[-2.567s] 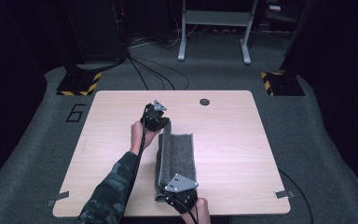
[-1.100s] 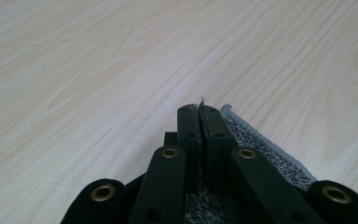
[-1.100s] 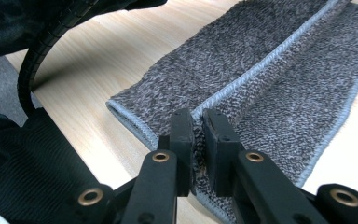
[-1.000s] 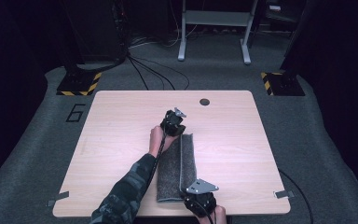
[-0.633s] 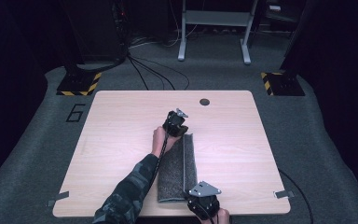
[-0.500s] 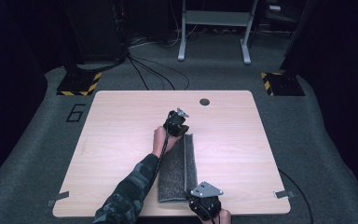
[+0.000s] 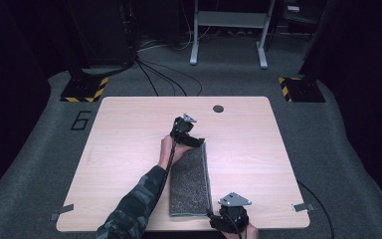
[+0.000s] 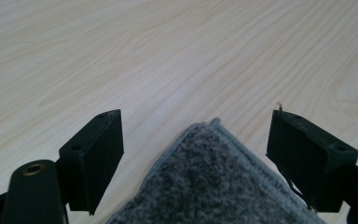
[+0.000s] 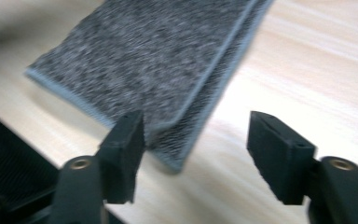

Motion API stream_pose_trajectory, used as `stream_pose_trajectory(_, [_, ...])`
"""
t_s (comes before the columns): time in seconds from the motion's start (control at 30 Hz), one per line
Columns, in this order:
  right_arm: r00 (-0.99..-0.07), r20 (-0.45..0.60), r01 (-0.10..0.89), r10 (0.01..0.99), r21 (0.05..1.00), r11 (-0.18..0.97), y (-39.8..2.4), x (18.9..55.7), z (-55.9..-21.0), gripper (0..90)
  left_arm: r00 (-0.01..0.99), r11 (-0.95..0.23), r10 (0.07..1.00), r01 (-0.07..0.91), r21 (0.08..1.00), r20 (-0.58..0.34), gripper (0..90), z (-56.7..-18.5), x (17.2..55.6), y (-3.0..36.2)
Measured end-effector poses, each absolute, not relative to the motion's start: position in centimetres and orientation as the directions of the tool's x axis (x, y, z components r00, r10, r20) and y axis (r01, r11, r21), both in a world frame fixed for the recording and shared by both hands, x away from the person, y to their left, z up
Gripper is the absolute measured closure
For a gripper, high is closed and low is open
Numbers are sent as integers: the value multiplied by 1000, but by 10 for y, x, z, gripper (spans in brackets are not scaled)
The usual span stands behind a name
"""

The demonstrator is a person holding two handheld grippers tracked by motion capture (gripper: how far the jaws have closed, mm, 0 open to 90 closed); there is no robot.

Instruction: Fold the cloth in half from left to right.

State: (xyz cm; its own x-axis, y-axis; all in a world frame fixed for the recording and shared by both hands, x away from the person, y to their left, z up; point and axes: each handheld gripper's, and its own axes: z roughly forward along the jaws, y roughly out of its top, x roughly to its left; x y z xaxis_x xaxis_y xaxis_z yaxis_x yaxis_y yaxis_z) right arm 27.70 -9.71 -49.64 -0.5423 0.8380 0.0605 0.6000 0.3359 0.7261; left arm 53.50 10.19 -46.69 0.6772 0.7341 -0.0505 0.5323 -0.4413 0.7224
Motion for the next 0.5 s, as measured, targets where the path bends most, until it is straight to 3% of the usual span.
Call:
stream_pose_trajectory(0.2, [-552, 65, 585, 831, 741, 330, -95, 292, -498, 226, 651, -451, 759, 549, 704, -22, 163, -473, 519, 133])
stream_pose_trajectory(0.5, [-546, 46, 606, 837, 712, 356, -99, 311, -513, 231, 613, -457, 790, 610, 648, -21, 156, -502, 470, 178])
